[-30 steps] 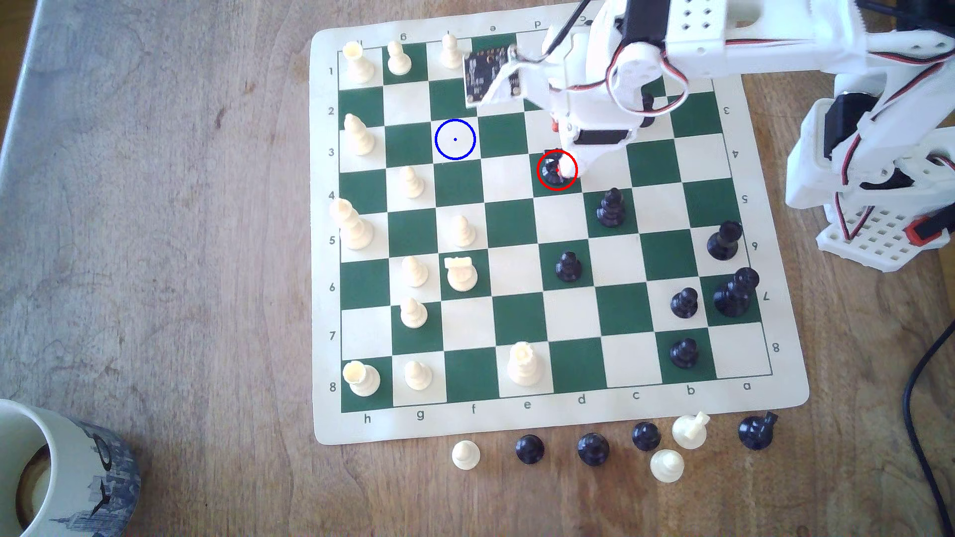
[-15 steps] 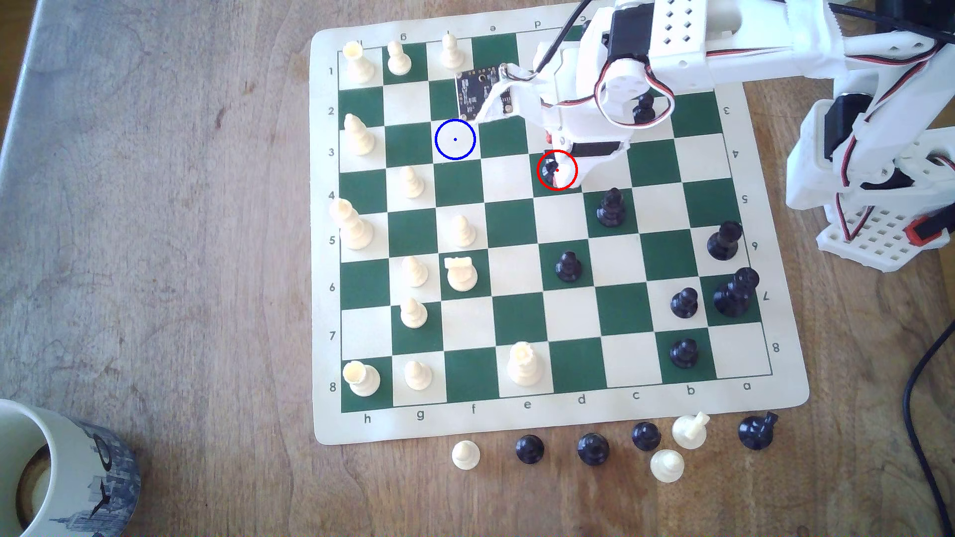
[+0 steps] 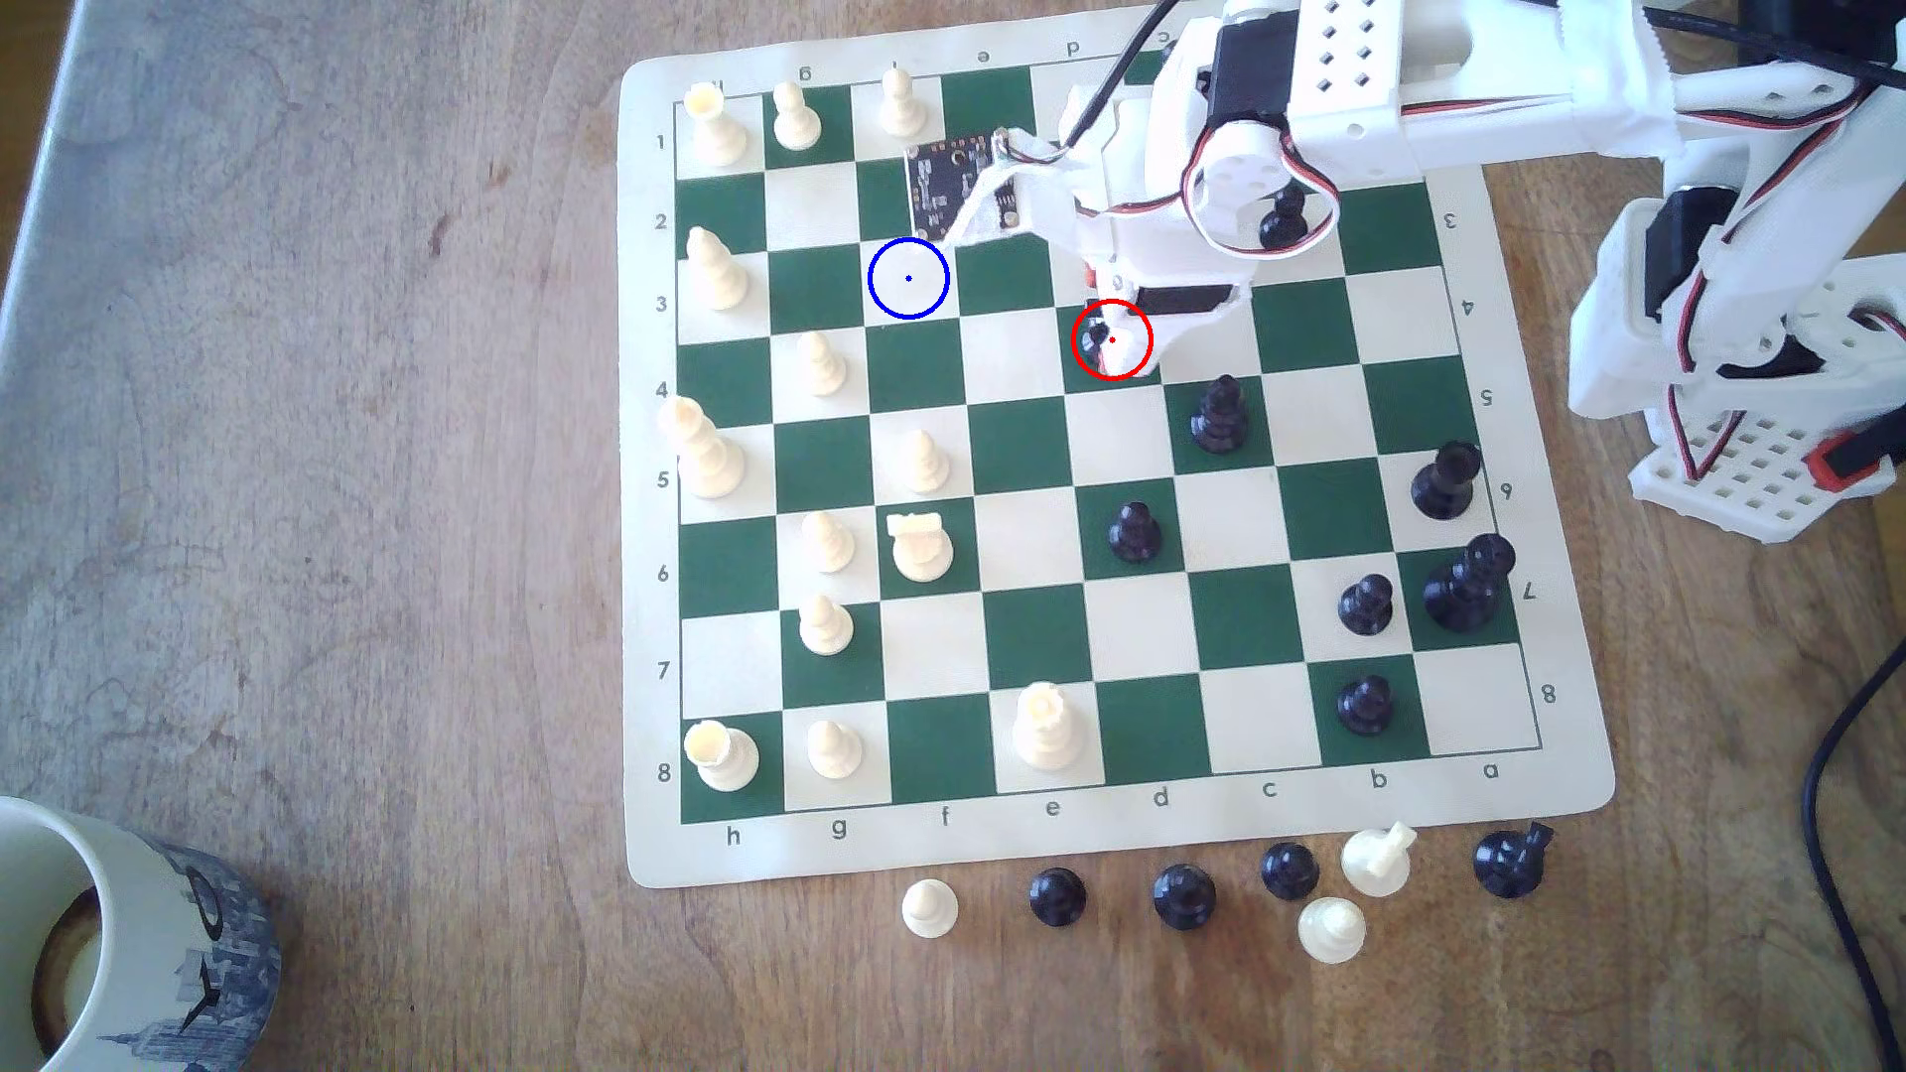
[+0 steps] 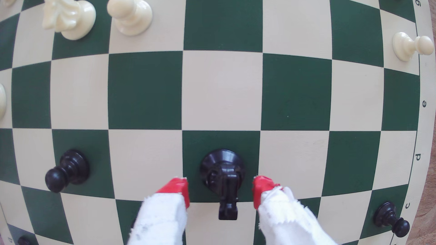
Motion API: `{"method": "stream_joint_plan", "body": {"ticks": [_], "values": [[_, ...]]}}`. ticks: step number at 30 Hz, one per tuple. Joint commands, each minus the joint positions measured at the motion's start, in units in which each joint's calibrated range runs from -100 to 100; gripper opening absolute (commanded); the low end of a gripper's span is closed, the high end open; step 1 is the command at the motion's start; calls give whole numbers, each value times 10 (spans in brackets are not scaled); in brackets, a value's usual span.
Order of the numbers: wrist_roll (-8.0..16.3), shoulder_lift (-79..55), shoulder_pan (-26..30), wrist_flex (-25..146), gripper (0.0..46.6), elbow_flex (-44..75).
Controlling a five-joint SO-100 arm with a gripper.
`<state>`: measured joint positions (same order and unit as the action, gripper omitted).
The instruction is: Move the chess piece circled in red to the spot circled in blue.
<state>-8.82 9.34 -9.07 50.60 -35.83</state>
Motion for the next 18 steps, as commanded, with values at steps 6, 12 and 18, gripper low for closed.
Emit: {"method": "stream_joint_plan", "body": {"ticks": [6, 12, 18], "values": [[0, 11, 4, 6, 124, 15], [-2, 15, 9, 10, 79, 17], [-7, 22, 13, 30, 21, 42]]}}
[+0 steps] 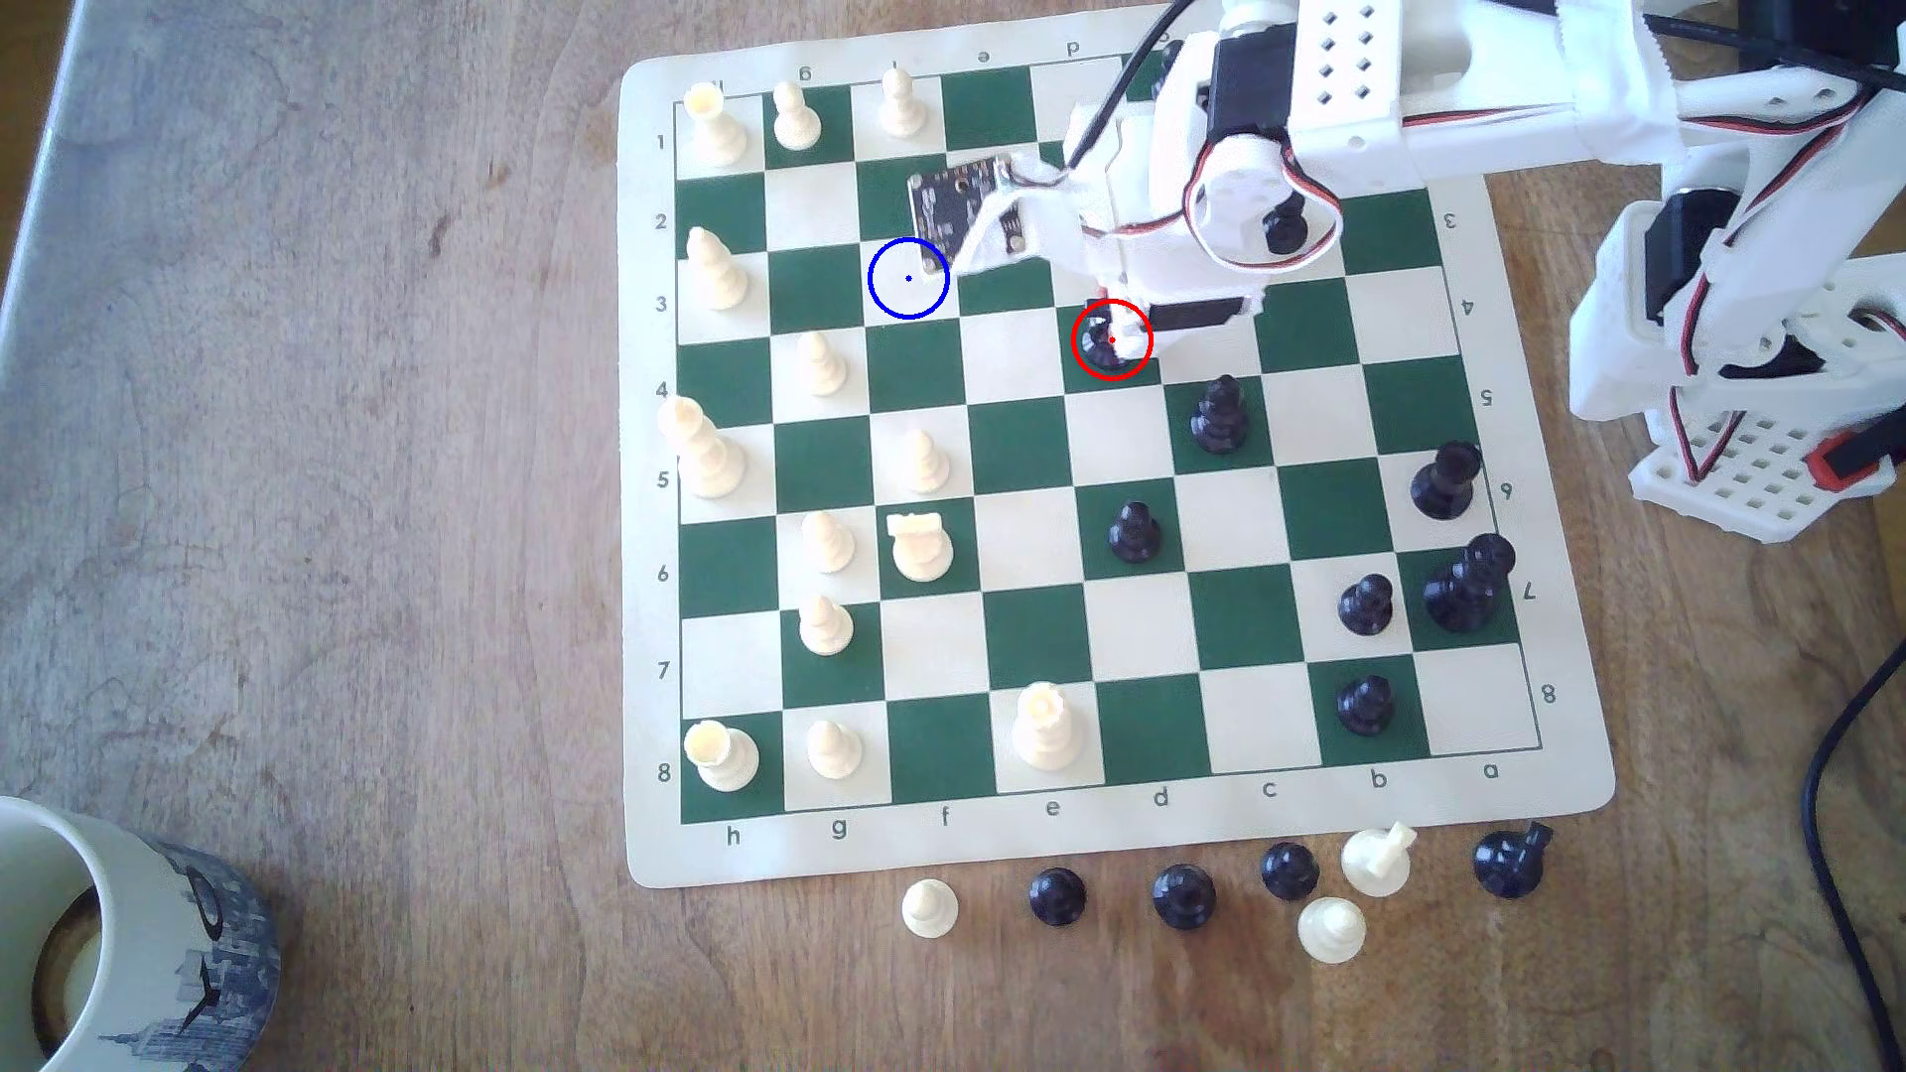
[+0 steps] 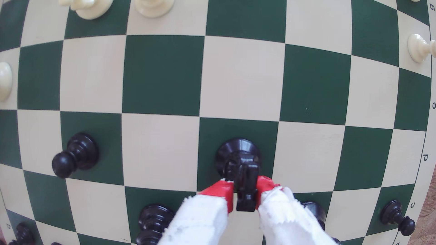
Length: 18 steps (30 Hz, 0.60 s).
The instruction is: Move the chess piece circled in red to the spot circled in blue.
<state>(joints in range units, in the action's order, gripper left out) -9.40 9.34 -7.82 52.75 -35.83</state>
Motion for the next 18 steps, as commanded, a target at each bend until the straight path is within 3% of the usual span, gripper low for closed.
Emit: {"method": "stream_joint_plan", "body": {"ticks": [1, 11, 18], "values": [[0, 22, 0, 14, 16, 48], [5, 33, 0, 56, 5, 96], [18, 7, 12, 191, 4, 270]]}}
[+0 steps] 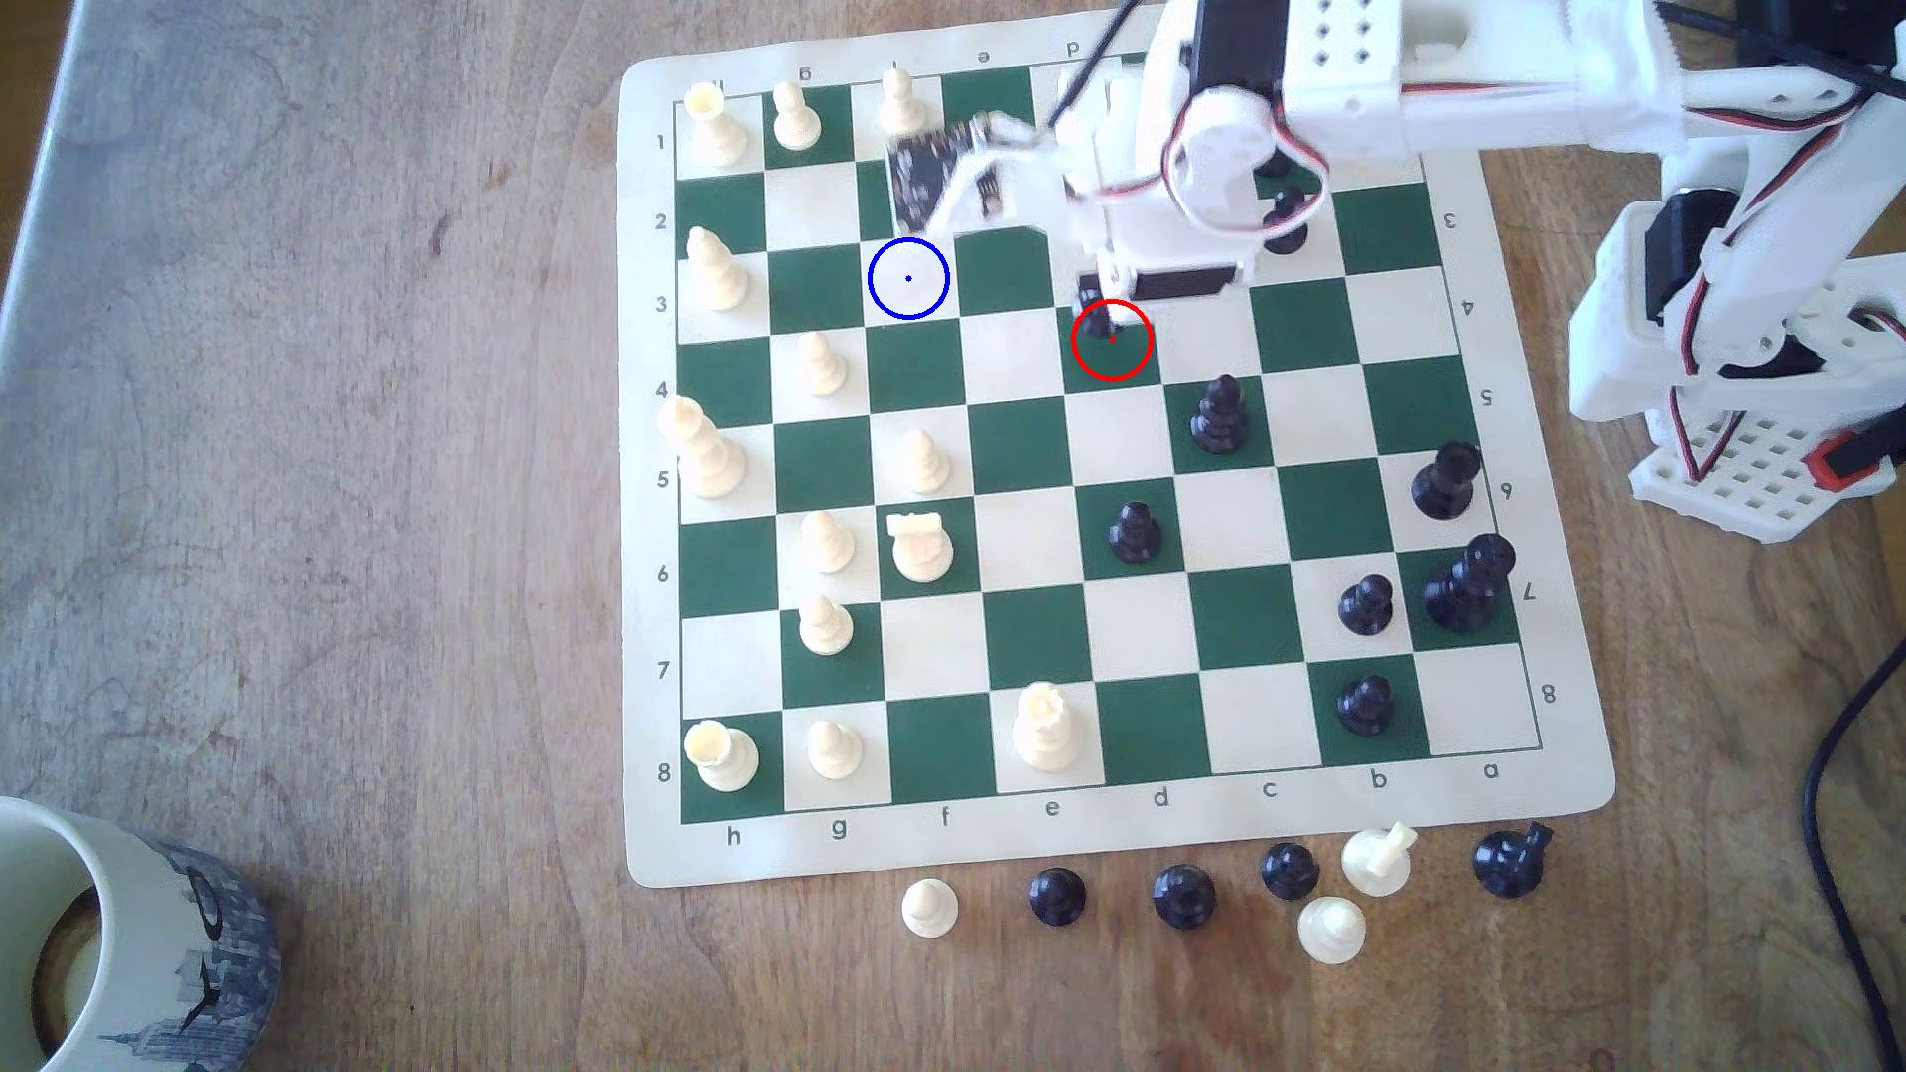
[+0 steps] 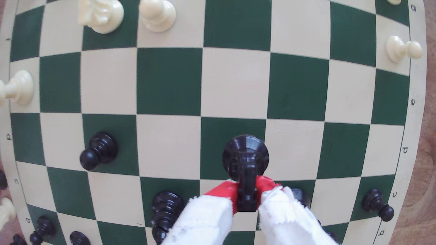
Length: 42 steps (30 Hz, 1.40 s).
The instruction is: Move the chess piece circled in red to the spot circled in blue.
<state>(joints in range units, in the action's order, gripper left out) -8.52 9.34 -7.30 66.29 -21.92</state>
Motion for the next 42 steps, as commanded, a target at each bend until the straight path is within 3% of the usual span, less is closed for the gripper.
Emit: {"method": "stream_joint_plan", "body": {"ticks": [1, 16, 25, 42], "values": [[14, -1, 7, 61, 4, 150], [74, -165, -20, -44, 4, 266], [96, -218, -25, -91, 4, 301], [95, -267, -31, -115, 6, 317]]}}
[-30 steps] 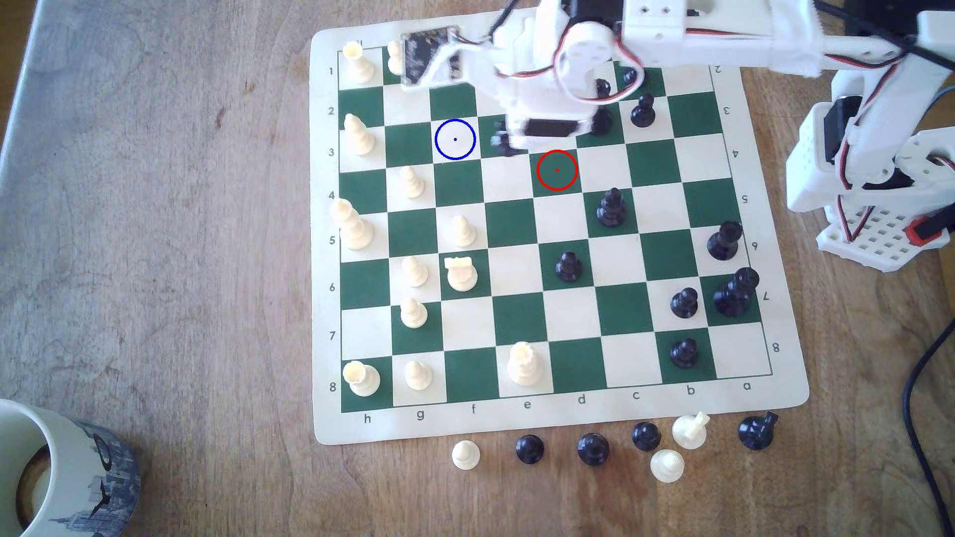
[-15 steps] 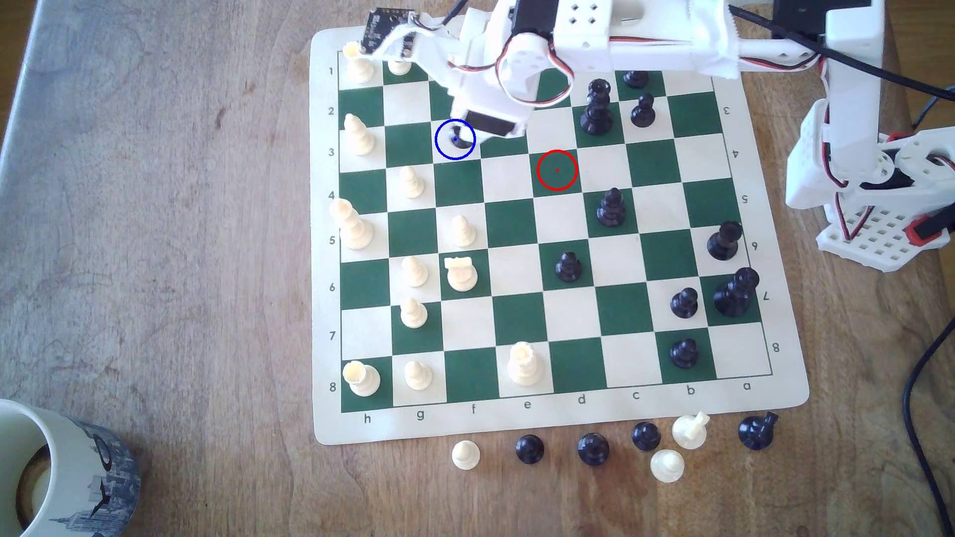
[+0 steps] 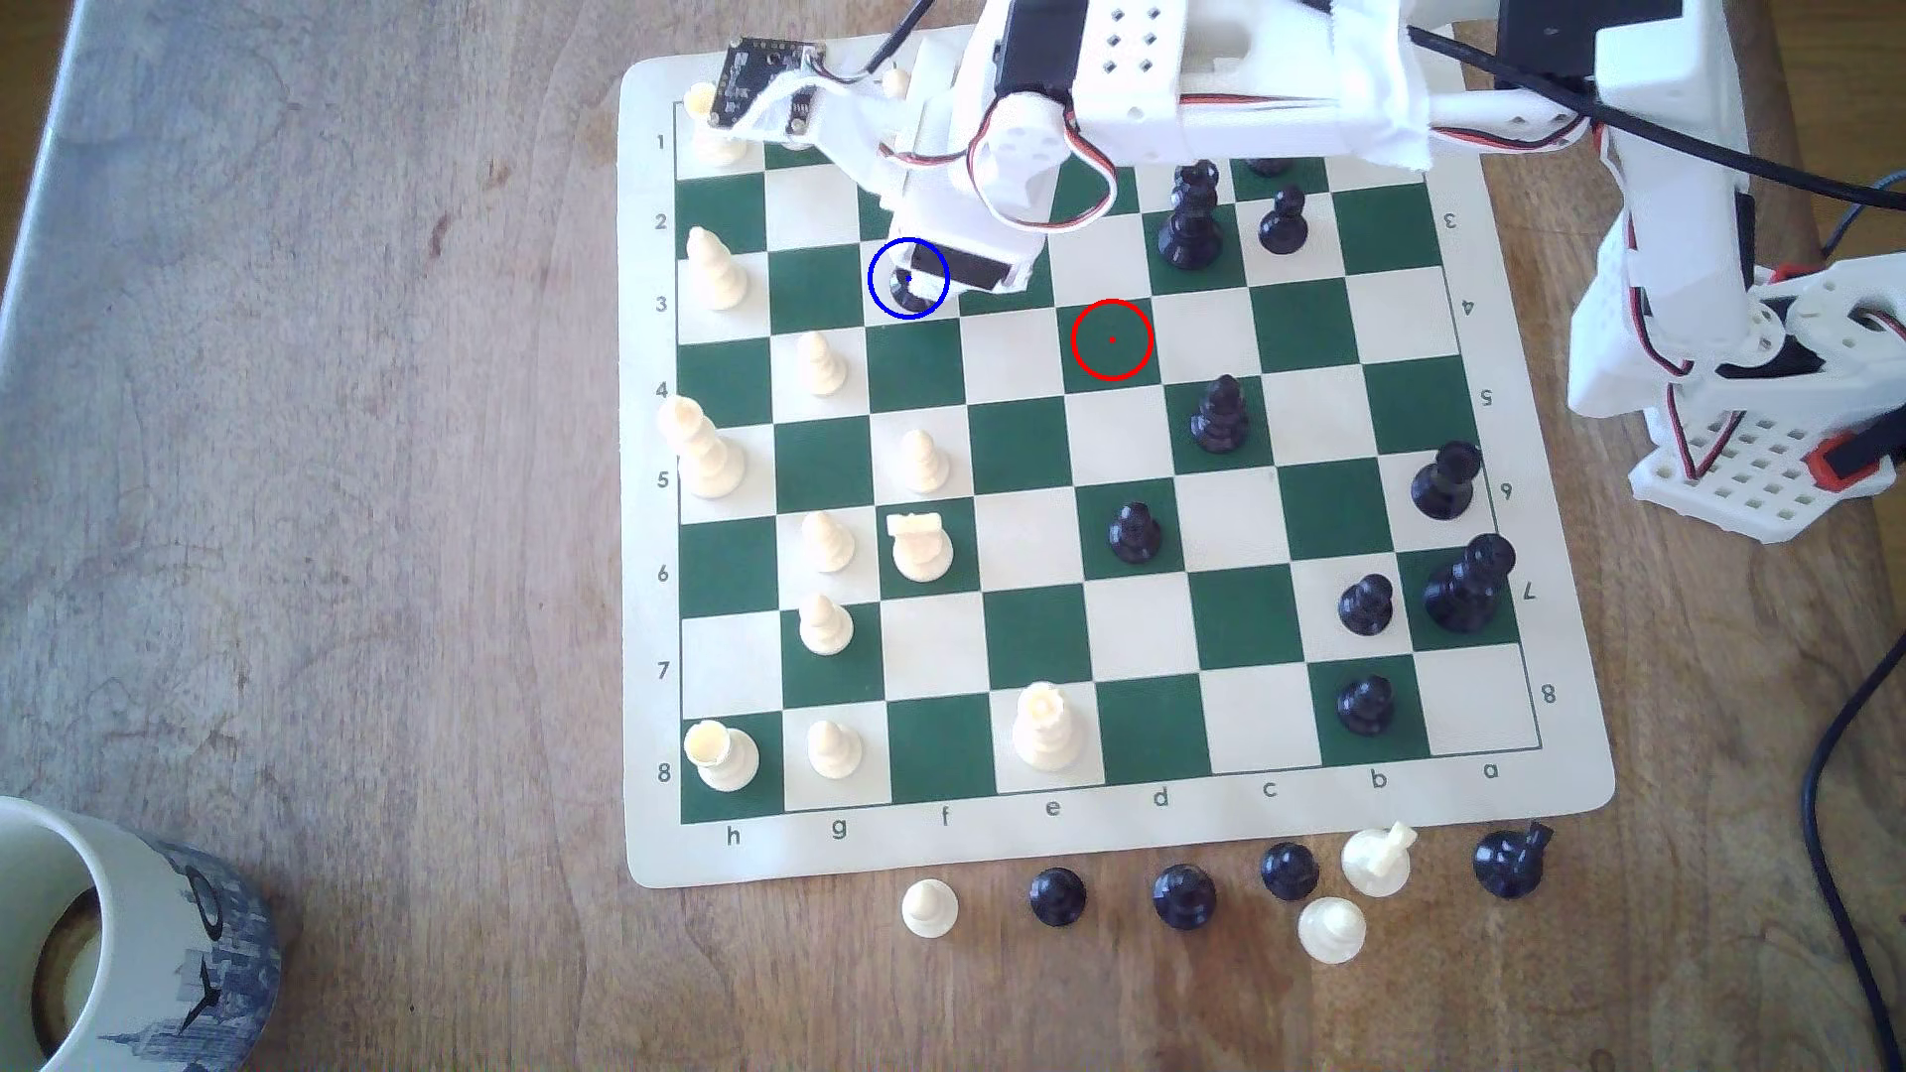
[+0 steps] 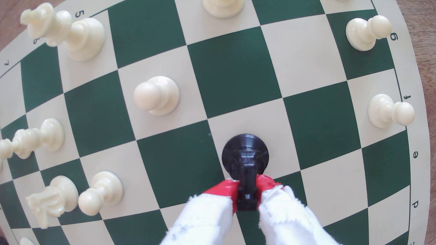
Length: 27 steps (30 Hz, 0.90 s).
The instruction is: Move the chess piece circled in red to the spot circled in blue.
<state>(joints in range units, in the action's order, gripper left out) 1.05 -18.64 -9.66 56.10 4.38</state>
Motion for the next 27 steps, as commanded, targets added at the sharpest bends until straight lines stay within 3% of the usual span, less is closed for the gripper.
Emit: {"method": "stream_joint_plan", "body": {"ticks": [1, 11, 15, 21, 27], "values": [[0, 4, -9, -13, 6, 63], [-5, -16, -11, -12, 11, 76], [-9, -13, -17, -15, 153, 65], [-12, 12, -18, -16, 179, 53], [-20, 101, -10, -42, 195, -60]]}}
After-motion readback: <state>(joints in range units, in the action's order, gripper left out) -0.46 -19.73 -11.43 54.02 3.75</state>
